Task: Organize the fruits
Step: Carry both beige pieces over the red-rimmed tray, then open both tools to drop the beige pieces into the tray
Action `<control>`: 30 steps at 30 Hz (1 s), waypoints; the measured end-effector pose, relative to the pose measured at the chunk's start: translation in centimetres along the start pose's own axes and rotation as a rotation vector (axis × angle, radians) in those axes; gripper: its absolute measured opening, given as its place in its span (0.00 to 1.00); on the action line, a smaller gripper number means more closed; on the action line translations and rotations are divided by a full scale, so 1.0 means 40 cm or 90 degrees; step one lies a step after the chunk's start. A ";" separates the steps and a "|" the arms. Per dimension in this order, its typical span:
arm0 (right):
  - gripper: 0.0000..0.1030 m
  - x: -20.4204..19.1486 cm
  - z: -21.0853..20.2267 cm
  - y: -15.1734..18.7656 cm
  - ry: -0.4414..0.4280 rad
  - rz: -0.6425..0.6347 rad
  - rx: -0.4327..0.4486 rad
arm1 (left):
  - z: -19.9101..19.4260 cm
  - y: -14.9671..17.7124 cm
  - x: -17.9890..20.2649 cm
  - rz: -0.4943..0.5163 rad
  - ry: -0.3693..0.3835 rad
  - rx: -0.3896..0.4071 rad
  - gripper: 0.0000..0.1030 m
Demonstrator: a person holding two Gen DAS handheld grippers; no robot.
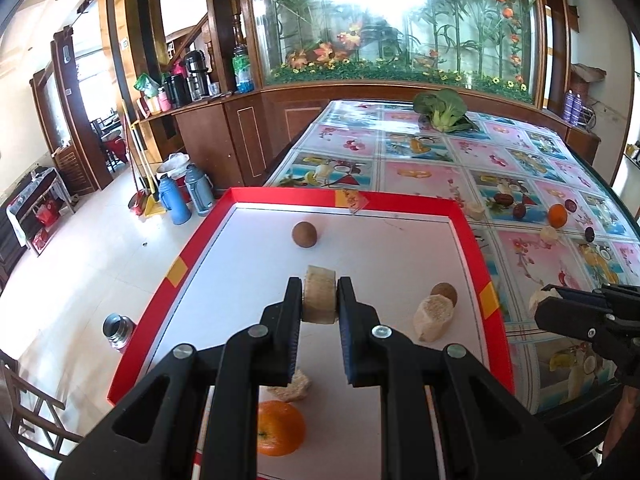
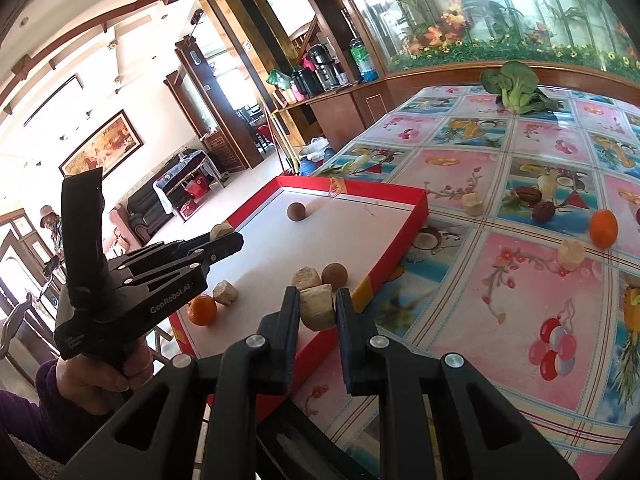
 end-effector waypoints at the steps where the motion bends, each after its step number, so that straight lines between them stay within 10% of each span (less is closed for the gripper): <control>1: 0.16 -0.003 0.003 0.002 -0.001 -0.002 -0.003 | 0.001 0.000 -0.002 -0.001 -0.001 0.000 0.19; 30: 0.16 -0.134 0.128 0.060 -0.029 -0.070 -0.070 | 0.021 0.047 -0.053 -0.024 -0.015 -0.025 0.19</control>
Point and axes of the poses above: each gripper's, at about its wrist camera, not at the fingertips, and z roughly the way its jaws point, x to its right, y to its underside, the point moved 6 cm from there along z, roughly the way its jaws point, and after that the axes turned 12 degrees about z, right-handed, at the moved point
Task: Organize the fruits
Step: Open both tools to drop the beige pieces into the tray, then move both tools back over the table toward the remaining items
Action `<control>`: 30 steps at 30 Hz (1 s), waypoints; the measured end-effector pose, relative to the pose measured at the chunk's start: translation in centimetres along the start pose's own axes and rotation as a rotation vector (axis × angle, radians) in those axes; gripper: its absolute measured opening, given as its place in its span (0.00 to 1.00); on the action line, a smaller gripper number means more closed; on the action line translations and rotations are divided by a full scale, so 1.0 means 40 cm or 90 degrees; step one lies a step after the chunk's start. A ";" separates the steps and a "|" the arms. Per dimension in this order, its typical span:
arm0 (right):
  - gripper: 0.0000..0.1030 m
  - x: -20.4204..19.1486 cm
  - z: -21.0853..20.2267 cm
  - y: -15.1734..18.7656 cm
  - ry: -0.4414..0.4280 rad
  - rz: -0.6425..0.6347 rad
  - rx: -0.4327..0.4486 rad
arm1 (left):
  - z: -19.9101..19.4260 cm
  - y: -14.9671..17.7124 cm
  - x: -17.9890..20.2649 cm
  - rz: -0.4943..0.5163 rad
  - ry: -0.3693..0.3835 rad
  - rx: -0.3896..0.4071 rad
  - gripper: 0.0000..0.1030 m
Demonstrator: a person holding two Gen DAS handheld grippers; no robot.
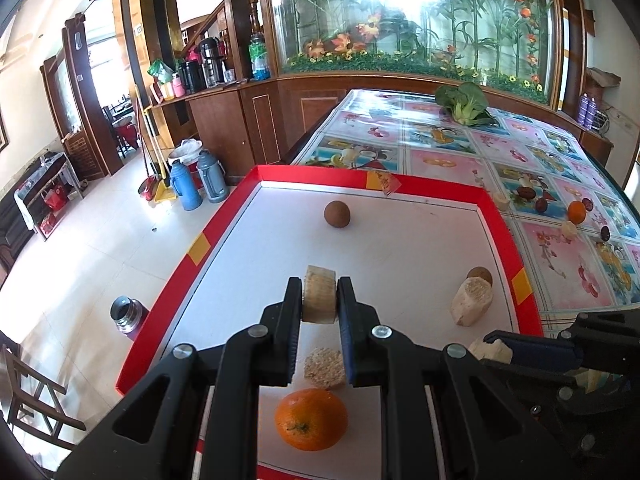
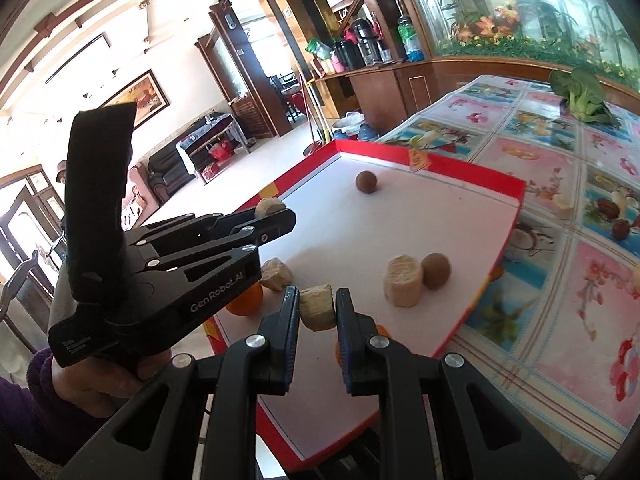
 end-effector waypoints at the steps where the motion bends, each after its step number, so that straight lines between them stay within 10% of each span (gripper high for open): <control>1: 0.16 -0.001 0.001 0.002 0.000 0.000 0.000 | 0.001 0.001 -0.003 -0.001 -0.001 -0.001 0.19; 17: 0.18 -0.003 0.025 0.020 0.001 -0.011 -0.005 | 0.038 0.038 -0.044 -0.034 -0.015 -0.049 0.20; 21: 0.38 -0.006 0.011 0.019 -0.018 -0.009 0.001 | 0.031 0.037 -0.053 -0.046 -0.030 -0.050 0.56; 24: 0.56 -0.009 -0.011 0.012 -0.011 -0.020 0.027 | 0.022 0.031 -0.052 -0.040 -0.036 -0.045 0.56; 30: 0.57 0.036 -0.053 -0.004 -0.002 0.007 0.060 | 0.010 0.018 -0.031 -0.030 -0.027 -0.041 0.59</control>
Point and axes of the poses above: each gripper's, at about its wrist camera, not at the fingertips, and z roughly the way its jaws point, x to its right, y to its underside, the point moved 6 cm from there along z, roughly the way its jaws point, and after that the axes turned 12 degrees about z, right-handed, at the moved point
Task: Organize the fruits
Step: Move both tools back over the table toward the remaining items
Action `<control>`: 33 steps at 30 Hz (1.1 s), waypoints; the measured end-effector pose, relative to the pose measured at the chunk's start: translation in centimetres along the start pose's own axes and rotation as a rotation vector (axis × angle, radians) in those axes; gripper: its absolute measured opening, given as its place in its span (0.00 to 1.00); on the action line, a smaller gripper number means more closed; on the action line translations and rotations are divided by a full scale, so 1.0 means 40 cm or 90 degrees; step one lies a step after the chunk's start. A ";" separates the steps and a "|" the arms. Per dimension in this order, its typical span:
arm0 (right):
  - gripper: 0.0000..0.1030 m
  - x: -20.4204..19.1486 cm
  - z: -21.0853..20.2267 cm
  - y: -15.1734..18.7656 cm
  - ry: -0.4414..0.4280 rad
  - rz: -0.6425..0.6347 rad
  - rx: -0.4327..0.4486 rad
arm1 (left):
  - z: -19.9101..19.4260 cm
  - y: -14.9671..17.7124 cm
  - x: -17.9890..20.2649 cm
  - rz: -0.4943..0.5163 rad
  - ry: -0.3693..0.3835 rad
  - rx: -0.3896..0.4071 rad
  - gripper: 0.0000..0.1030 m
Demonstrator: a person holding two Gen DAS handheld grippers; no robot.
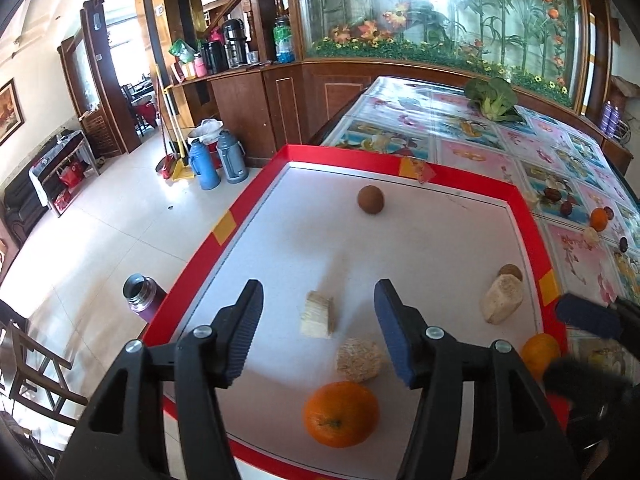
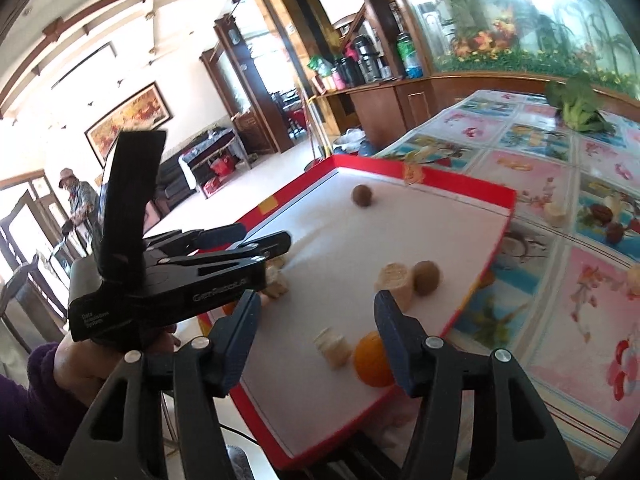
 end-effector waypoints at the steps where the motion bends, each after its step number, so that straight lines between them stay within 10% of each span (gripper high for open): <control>1: 0.57 0.013 -0.009 -0.003 0.006 0.006 0.006 | -0.002 -0.003 0.006 0.003 0.002 0.002 0.60; 24: 0.57 0.444 -0.377 -0.037 0.188 0.217 0.155 | -0.104 -0.123 0.303 0.164 0.084 0.070 0.65; 33: 0.45 0.592 -0.406 -0.074 0.314 0.266 0.108 | -0.102 -0.180 0.453 0.222 0.134 0.077 0.67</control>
Point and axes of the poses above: each gripper's, at about its wrist camera, not at the fingertips, and z roughly the way its jaws point, x to its right, y to its underside, the point moved 6 cm from there along z, roughly the way its jaws point, and after that the axes turned 12 degrees about z, right-handed, at the moved point
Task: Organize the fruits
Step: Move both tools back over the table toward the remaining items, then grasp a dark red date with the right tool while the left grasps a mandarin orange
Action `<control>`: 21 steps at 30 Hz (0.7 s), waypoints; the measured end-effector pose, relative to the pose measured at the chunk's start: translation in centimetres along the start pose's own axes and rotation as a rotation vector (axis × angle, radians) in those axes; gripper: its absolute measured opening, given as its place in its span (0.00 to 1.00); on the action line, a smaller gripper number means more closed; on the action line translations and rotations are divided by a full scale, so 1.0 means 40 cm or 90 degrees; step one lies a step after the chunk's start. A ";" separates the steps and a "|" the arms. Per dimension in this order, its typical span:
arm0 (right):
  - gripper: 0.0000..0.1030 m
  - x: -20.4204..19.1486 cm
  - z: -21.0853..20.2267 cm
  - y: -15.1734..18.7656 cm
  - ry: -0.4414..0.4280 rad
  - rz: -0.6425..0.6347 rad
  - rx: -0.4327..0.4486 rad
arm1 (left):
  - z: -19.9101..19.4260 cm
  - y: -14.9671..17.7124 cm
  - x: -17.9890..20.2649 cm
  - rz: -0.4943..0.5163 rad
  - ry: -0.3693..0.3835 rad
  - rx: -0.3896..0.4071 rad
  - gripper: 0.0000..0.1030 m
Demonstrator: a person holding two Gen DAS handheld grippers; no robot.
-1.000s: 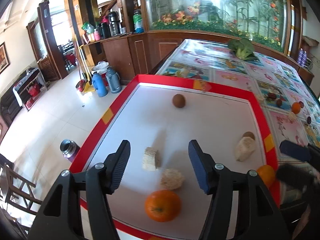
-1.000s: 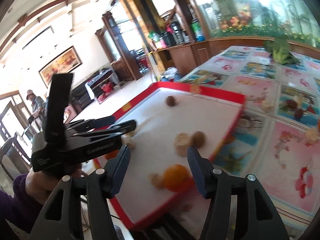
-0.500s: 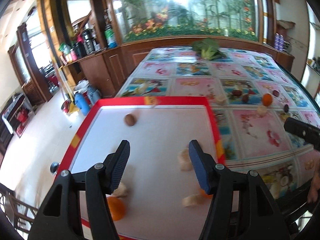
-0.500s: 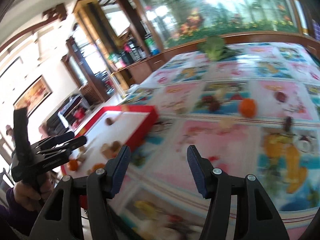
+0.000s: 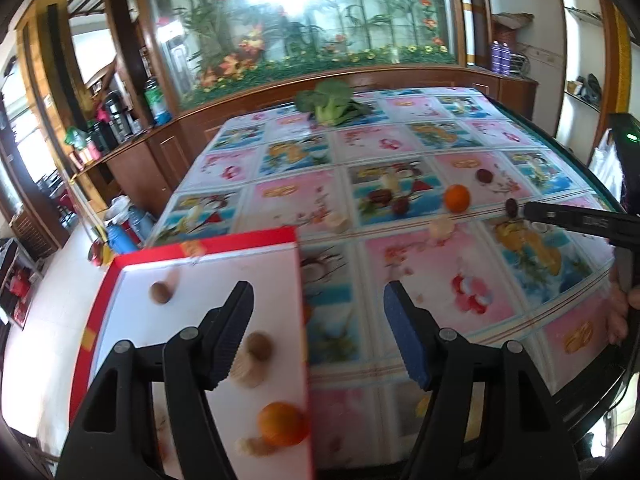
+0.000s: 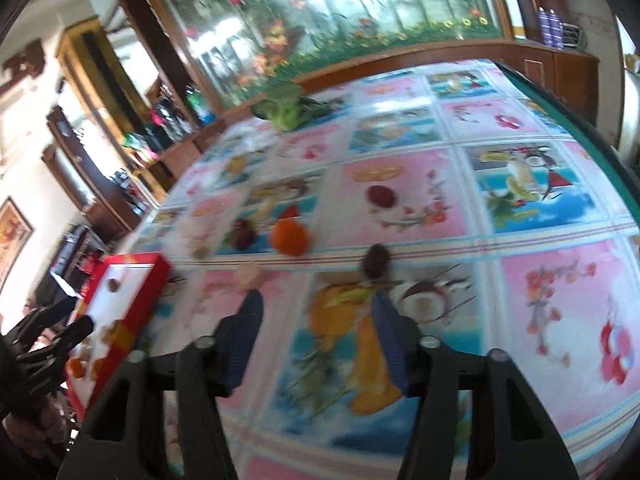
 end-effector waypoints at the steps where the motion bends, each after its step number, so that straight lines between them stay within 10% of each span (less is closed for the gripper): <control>1: 0.43 0.008 0.012 -0.009 0.012 0.002 -0.006 | 0.002 -0.007 0.008 0.004 0.001 0.001 0.67; 21: 0.18 0.076 0.094 -0.058 0.010 0.050 -0.038 | 0.248 -0.227 0.230 0.054 0.120 -0.054 0.66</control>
Point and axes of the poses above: each gripper's, at about its wrist camera, not at the fingertips, and z roughly the way its jaws point, x to its right, y to its underside, the point moved 6 cm from there along z, roughly the way its jaws point, and after that the axes turned 12 degrees about z, right-handed, at the moved point
